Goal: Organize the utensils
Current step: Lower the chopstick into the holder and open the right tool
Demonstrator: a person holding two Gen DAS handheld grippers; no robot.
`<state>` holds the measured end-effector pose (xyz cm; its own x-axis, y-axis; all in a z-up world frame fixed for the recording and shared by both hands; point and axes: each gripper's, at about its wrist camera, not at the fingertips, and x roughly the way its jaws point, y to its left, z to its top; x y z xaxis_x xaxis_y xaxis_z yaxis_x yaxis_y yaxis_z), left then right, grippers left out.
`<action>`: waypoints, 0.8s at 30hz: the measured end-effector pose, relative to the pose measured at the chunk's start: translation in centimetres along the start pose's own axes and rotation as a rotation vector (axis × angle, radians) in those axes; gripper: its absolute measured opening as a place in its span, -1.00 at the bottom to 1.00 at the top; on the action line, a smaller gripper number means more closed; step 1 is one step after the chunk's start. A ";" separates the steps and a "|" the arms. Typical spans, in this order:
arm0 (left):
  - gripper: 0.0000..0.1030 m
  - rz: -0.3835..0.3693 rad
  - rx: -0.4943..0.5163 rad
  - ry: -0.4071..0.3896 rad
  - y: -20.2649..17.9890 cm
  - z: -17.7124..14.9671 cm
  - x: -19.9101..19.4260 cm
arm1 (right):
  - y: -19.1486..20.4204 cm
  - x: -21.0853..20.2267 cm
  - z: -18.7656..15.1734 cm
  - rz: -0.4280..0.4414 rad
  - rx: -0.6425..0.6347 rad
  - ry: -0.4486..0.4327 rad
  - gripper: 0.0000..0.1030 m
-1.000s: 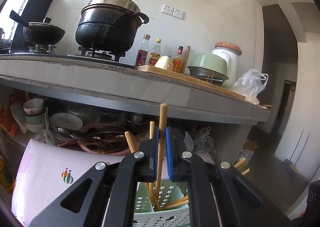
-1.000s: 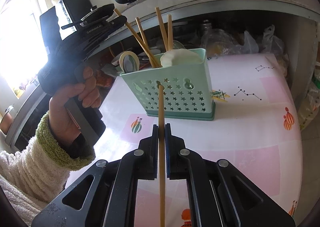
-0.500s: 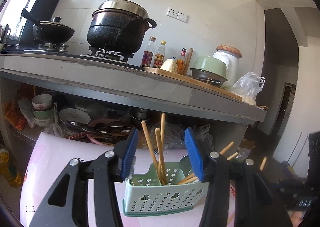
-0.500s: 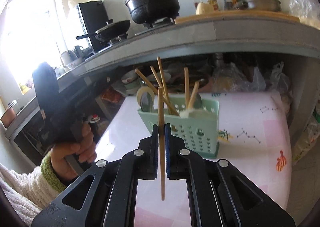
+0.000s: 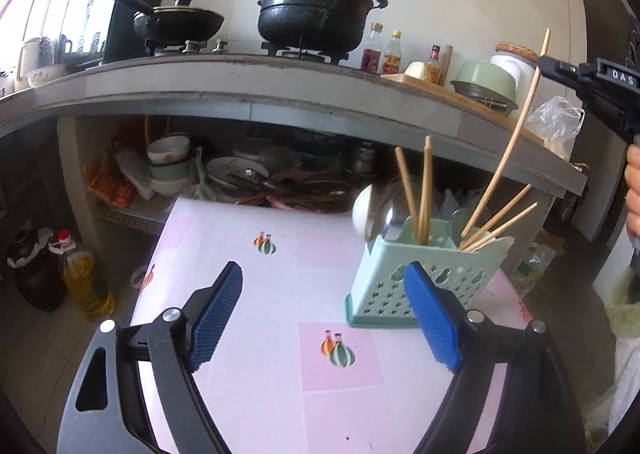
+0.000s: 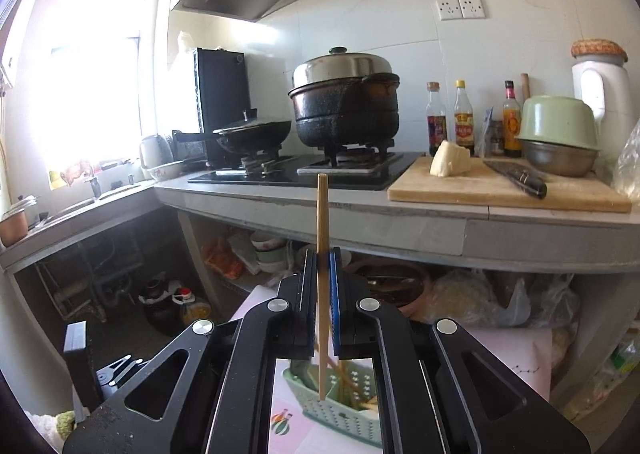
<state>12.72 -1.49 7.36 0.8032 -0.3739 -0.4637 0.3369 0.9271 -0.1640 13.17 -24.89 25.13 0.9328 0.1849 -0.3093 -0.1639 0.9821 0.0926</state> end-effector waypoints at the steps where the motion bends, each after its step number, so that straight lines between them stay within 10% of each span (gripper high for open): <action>1: 0.60 0.012 -0.007 0.016 0.3 -0.5 0.0 | 0.0 0.5 0.1 -0.029 -0.019 0.000 -0.92; 21: 0.89 0.080 0.022 0.078 -0.4 -2.2 1.1 | -0.5 6.5 -8.5 -0.136 -0.092 0.210 -0.90; 24: 0.89 0.068 0.013 0.080 -0.5 -2.1 1.3 | -0.4 5.8 -8.5 -0.133 -0.085 0.213 -0.58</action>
<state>12.55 -2.40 4.97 0.7826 -0.3068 -0.5417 0.2901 0.9496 -0.1188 15.92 -23.94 15.30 0.8610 0.0483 -0.5063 -0.0790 0.9961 -0.0393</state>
